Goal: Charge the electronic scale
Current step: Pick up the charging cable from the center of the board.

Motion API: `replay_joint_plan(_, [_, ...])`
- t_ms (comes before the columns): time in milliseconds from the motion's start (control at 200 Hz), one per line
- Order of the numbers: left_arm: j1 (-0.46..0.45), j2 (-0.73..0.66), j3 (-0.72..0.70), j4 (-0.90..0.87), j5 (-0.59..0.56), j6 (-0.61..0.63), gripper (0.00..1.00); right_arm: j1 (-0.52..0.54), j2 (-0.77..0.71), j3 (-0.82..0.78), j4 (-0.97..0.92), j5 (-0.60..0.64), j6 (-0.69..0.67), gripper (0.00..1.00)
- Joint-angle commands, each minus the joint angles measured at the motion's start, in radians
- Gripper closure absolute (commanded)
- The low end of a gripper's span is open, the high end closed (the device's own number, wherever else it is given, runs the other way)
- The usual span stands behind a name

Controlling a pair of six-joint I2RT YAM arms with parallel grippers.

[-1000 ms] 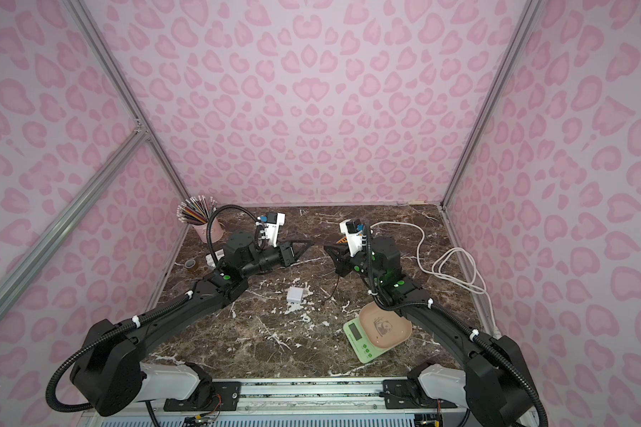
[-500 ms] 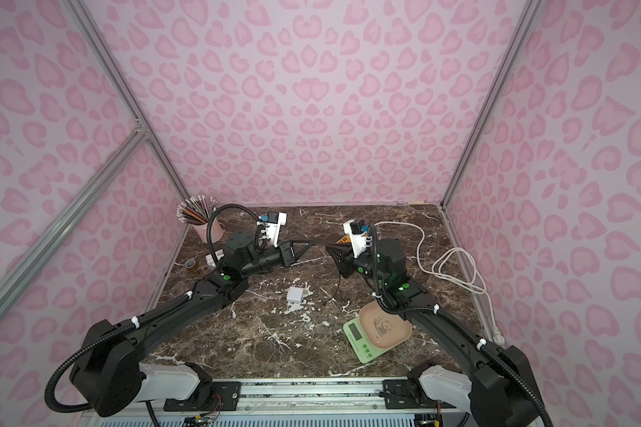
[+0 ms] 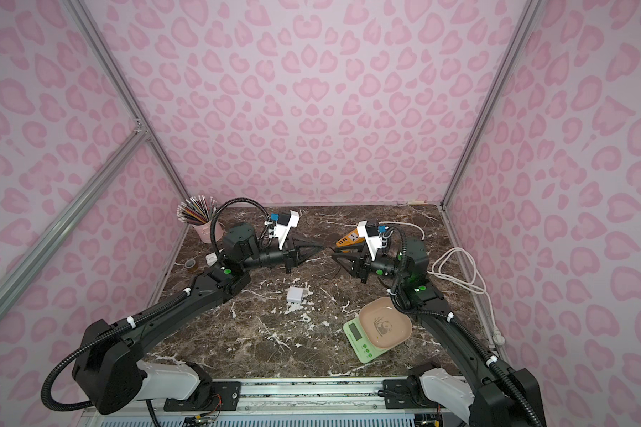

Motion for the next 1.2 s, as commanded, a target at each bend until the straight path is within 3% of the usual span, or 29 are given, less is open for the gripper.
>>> replay_joint_plan(0, [-0.012,-0.002,0.006,0.015,0.077,0.063,0.92,0.002,-0.018,0.001,0.057,-0.120,-0.002,0.66])
replay_joint_plan(365, [-0.047,-0.007,-0.006,0.075,0.144,0.062,0.92,0.010,-0.028,0.028,0.000,-0.136,-0.032,0.67])
replay_joint_plan(1040, [-0.062,-0.009,-0.017,0.127,0.149,0.026,0.92,0.039,-0.039,0.023,0.006,-0.162,-0.054,0.98])
replay_joint_plan(1140, [-0.062,-0.013,-0.020,0.124,0.145,0.030,0.85,0.035,-0.039,0.023,0.009,-0.151,-0.052,1.00])
replay_joint_plan(1195, [-0.062,-0.019,-0.023,0.115,0.129,0.038,0.71,0.036,-0.039,0.020,0.005,-0.142,-0.051,1.00])
